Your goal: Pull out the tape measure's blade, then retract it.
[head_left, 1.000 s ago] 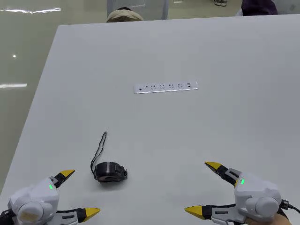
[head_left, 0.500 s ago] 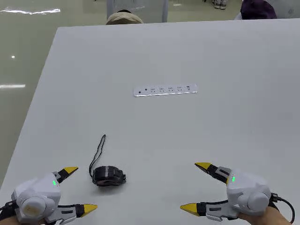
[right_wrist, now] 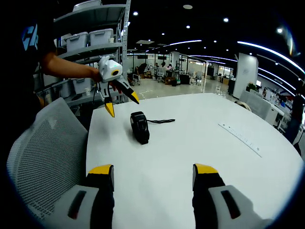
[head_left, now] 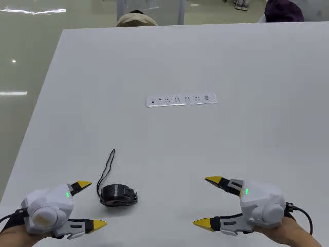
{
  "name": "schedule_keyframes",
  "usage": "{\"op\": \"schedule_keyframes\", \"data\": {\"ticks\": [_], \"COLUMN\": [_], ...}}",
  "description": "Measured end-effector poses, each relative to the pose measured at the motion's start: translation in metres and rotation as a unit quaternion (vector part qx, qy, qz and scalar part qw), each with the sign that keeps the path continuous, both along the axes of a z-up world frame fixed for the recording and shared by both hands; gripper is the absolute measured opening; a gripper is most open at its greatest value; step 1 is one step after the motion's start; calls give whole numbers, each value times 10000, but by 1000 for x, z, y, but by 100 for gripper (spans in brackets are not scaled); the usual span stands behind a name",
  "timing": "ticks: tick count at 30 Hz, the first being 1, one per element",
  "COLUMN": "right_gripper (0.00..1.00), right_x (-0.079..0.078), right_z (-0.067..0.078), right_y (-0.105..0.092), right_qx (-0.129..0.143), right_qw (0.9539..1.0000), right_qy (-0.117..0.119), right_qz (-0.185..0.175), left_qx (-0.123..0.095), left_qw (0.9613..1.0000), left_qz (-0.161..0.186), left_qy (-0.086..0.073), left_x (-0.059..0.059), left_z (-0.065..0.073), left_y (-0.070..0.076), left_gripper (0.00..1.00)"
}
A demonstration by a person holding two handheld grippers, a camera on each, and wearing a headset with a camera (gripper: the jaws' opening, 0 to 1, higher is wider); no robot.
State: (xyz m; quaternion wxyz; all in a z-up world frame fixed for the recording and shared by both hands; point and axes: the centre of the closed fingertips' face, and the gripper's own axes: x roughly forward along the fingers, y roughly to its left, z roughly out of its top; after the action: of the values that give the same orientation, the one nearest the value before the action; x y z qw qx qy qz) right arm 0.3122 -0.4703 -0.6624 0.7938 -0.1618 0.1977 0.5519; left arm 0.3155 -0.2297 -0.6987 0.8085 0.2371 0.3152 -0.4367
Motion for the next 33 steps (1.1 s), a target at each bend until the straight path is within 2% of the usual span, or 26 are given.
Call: {"op": "schedule_keyframes", "data": {"ticks": [13,18,33], "right_gripper": [61,60,53], "right_x": [13,20,25], "right_z": [-8,-10,-23], "right_y": [19,29,58], "right_qx": [47,68,1], "right_qw": [9994,9990,9966], "right_qy": [-8,-13,-43], "right_qz": [346,433,827], "left_qx": [340,382,712], "left_qw": [9977,9968,9899], "left_qz": [-579,-706,-1224], "left_qy": [-21,24,115], "left_x": [12,18,23], "left_z": [-13,-20,-34], "left_y": [-7,-8,-13], "left_gripper": [57,55,46]}}
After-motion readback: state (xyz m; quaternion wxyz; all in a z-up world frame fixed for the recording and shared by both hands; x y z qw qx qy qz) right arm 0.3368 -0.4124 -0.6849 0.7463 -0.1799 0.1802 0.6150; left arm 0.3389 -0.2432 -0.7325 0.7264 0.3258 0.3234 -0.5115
